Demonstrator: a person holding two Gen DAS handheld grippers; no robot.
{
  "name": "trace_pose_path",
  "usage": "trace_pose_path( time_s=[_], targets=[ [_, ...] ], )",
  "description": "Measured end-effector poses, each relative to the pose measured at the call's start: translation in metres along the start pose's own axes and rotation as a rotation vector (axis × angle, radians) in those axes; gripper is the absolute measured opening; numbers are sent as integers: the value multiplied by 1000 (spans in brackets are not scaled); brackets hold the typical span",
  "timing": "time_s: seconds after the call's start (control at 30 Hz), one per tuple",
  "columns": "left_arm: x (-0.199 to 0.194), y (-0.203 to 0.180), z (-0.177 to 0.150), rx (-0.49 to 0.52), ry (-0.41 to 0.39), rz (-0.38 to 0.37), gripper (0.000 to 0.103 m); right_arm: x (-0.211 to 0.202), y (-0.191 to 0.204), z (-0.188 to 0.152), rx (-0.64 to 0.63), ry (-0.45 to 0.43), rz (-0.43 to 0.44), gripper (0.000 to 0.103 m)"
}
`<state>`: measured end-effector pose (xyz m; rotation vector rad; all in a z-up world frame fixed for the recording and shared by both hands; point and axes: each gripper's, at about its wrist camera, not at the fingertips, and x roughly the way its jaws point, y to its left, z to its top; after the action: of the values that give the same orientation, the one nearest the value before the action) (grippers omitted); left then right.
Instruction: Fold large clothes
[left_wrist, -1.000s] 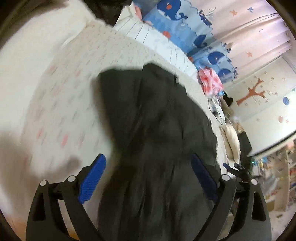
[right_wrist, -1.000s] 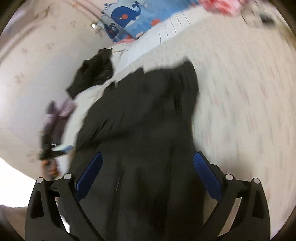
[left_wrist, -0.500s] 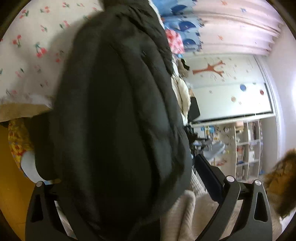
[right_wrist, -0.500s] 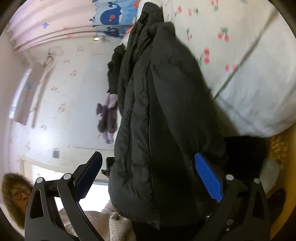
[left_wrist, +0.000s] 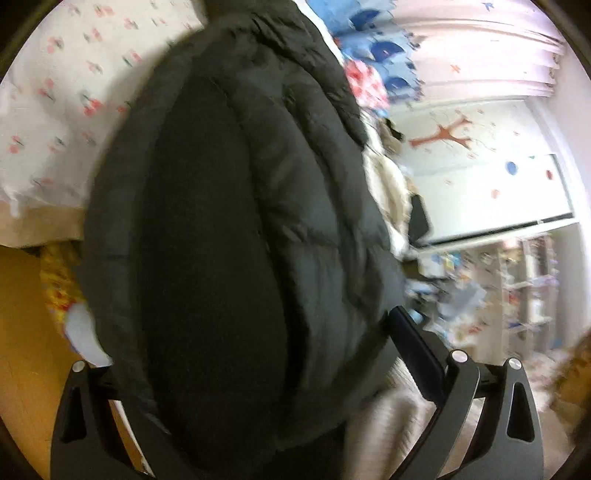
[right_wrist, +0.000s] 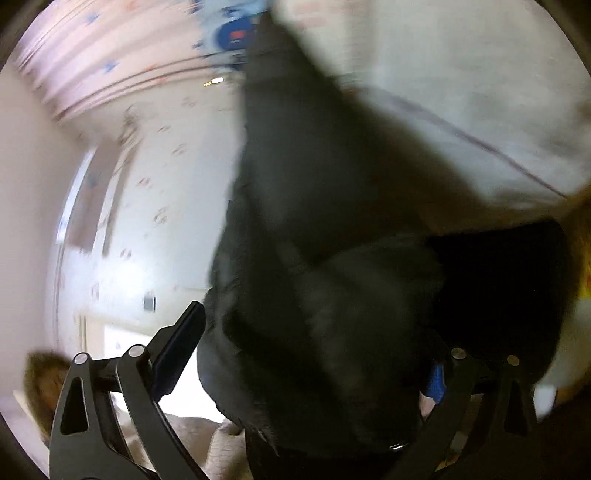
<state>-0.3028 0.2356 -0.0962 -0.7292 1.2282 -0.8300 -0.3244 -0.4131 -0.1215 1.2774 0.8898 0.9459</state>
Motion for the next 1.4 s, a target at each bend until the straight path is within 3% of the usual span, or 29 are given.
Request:
trace_pose_path(
  time_s=[0.07,0.1,0.17,0.27,0.37,0.43,0.5,0.53,0.57,0.6,0.67,0.77,0.83,0.9,0.93,0.97,1.03,1.17,1.3,1.33,1.4],
  targets=[
    [0,-2,2,-2,-15,29,56,-1,20,-1,-55,-31,-19,37],
    [-2,-1,3,-1,-25,42,52,-4,34,0,-94,-49,-9,32],
    [-4,-12,3,31,-52,74,34,-11,67,3,-167,-76,7,18],
    [-16,-38,4,64,-120,58,18,-18,117,1,-268,-73,41,15],
    [-39,-63,-1,120,-176,-20,15,-18,162,-5,-352,-5,67,15],
    [-49,-79,-7,177,-170,-35,15,-11,169,-10,-353,72,57,18],
    [-47,-75,-10,193,-103,-11,15,-6,152,-13,-316,117,-13,29],
    [-41,-66,-10,178,-68,3,15,-9,134,-13,-266,125,-48,53],
    [-34,-49,-11,147,-28,19,17,-11,121,-12,-225,117,-76,76],
    [-31,-38,-11,126,-12,31,19,-14,104,-11,-177,104,-102,82],
    [-24,-13,-9,58,5,28,38,-19,66,-10,-65,86,-121,86],
    [-19,5,-12,-6,-16,17,64,-21,33,-14,0,66,-105,96],
    [-13,2,-15,-13,-22,10,66,-19,16,-9,42,37,-70,96],
    [-15,-2,-16,2,-47,33,66,-16,22,-6,-7,2,-44,87],
    [-15,-4,-17,9,-66,47,58,-11,27,-7,-34,-5,-21,63],
    [-17,-7,-15,12,-71,47,41,-6,33,-8,-58,-6,-8,37],
    [-22,-14,-14,32,-94,79,31,5,56,-13,-140,-9,-32,19],
    [-40,-44,-18,111,-152,31,14,-4,112,-16,-282,-50,65,13],
    [-57,-70,-25,201,-154,-65,14,-7,144,-23,-337,-19,100,13],
    [-57,-69,-27,207,-128,-71,14,-9,141,-27,-320,8,78,14],
    [-50,-54,-29,179,-53,-48,14,-2,119,-32,-272,100,-52,19]
  ],
)
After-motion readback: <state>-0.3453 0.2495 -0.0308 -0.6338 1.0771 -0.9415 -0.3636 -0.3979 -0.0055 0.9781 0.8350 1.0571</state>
